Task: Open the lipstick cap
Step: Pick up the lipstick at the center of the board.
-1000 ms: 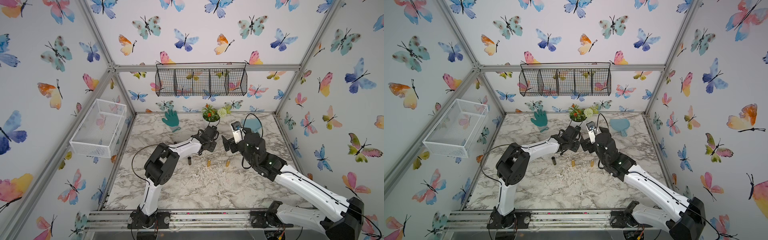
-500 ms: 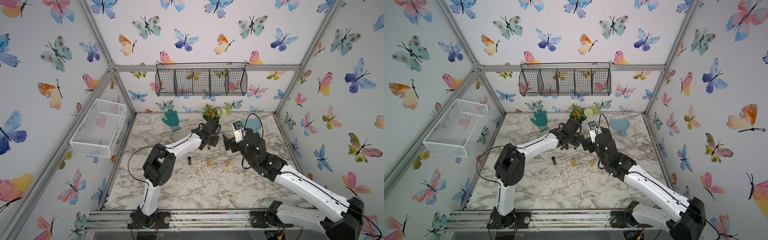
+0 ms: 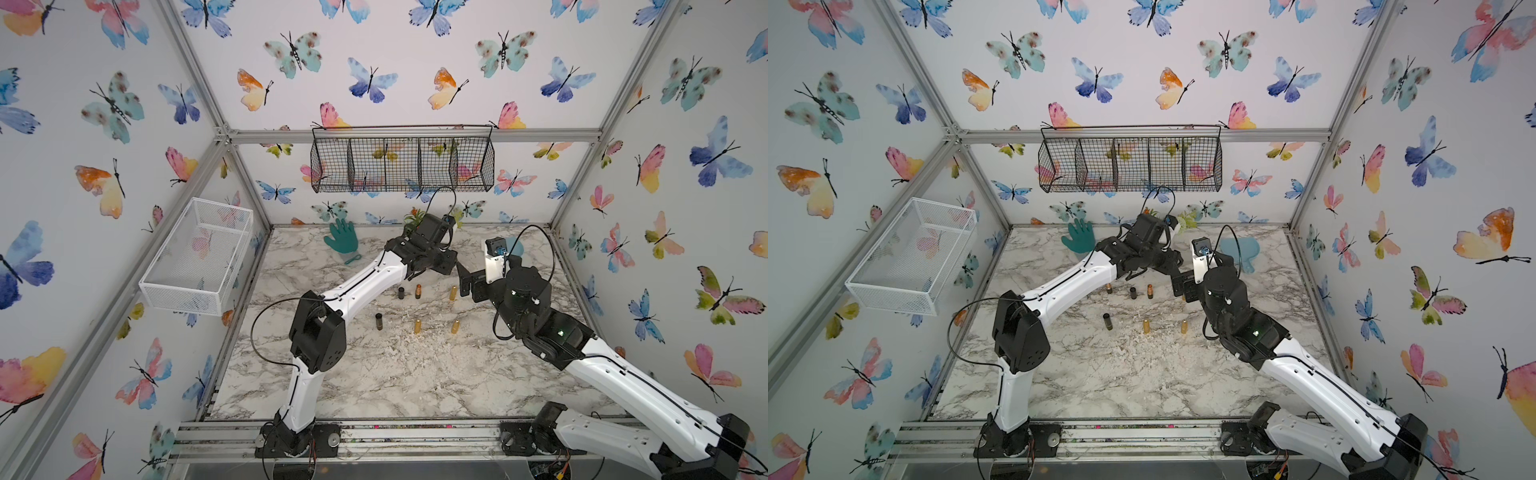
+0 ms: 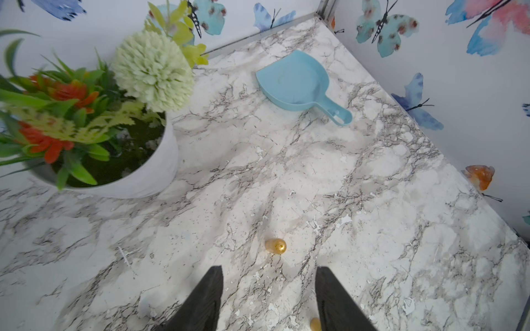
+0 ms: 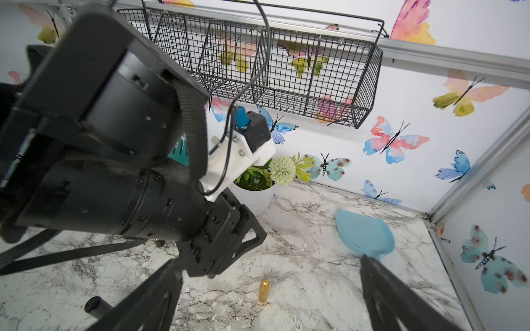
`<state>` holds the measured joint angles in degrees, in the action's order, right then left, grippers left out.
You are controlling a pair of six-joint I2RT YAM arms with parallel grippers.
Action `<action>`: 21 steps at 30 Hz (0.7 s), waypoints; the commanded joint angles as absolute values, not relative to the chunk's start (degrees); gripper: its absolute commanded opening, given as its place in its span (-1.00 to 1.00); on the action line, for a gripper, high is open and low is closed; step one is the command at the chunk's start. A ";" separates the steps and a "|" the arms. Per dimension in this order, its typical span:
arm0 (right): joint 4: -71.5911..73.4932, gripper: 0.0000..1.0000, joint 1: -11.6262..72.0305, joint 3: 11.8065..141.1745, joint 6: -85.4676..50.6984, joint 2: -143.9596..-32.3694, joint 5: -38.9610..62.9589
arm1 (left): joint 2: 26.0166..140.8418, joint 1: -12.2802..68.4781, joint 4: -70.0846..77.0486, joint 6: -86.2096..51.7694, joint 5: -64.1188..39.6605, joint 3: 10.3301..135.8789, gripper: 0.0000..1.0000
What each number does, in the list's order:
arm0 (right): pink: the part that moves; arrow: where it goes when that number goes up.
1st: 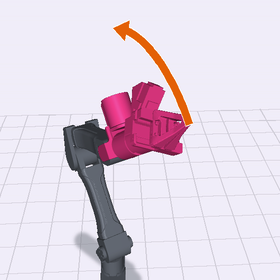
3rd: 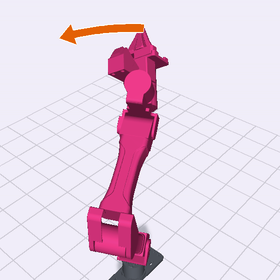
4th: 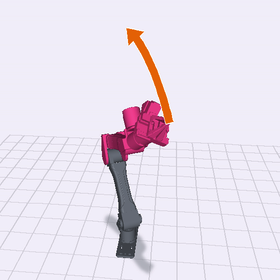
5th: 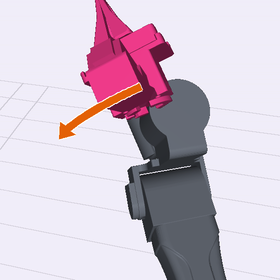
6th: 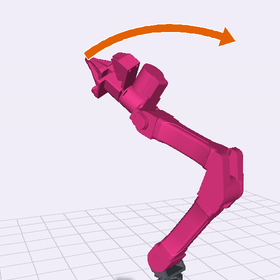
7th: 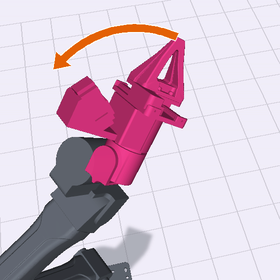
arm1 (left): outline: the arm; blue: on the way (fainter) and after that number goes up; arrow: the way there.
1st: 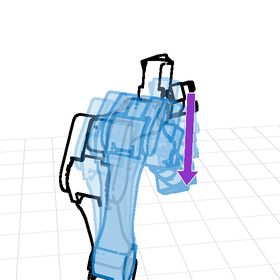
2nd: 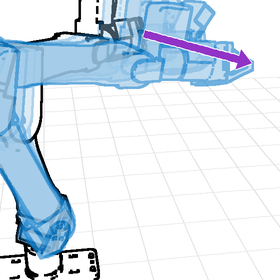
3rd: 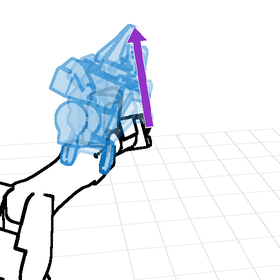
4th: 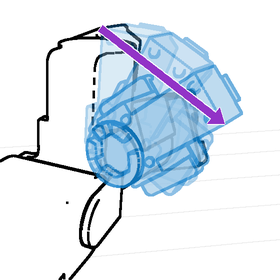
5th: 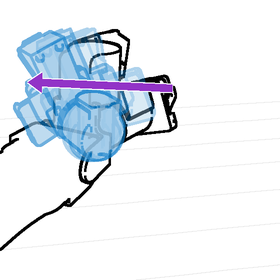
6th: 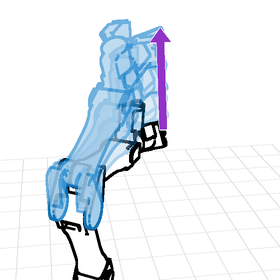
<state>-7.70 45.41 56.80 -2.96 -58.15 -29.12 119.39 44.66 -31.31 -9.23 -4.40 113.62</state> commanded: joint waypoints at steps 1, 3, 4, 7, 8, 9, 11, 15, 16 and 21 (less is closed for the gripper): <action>-8.82 0.90 45.62 57.33 -4.57 -55.94 -31.17 | 123.58 46.10 -35.06 -7.70 -5.72 115.93 0.09; -9.17 0.88 45.62 57.24 -4.60 -55.60 -30.85 | 125.60 46.80 -35.54 -7.13 -5.28 117.04 0.08; -9.88 0.88 45.70 57.45 -4.95 -55.77 -30.78 | 126.49 47.20 -35.81 -6.89 -5.02 117.63 0.08; -12.79 0.90 45.63 58.35 -6.26 -56.90 -29.67 | 128.74 48.28 -35.86 -5.97 -3.83 118.64 0.08; -13.24 0.95 45.62 58.47 -6.52 -57.16 -29.05 | 129.50 48.58 -35.85 -5.65 -3.19 118.82 0.08; -13.51 0.96 45.62 58.47 -6.63 -57.29 -28.64 | 130.15 48.88 -35.86 -5.50 -2.73 119.08 0.08; -13.54 0.96 45.62 58.34 -7.05 -57.22 -28.89 | 131.32 49.04 -35.79 -5.45 -2.34 119.30 0.07; -13.48 0.96 45.65 57.83 -6.29 -57.19 -29.40 | 132.92 49.35 -35.38 -5.32 -2.43 119.40 0.07; -13.70 0.96 45.62 57.90 -6.19 -57.37 -29.56 | 133.28 49.47 -35.24 -5.28 -2.33 119.43 0.07; -13.30 0.96 45.62 57.26 -6.12 -57.15 -29.27 | 134.25 49.56 -34.34 -5.36 -0.57 119.10 0.06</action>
<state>-12.82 45.41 56.97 -5.80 -57.28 -29.32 133.19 49.36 -34.59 -6.13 -2.48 118.41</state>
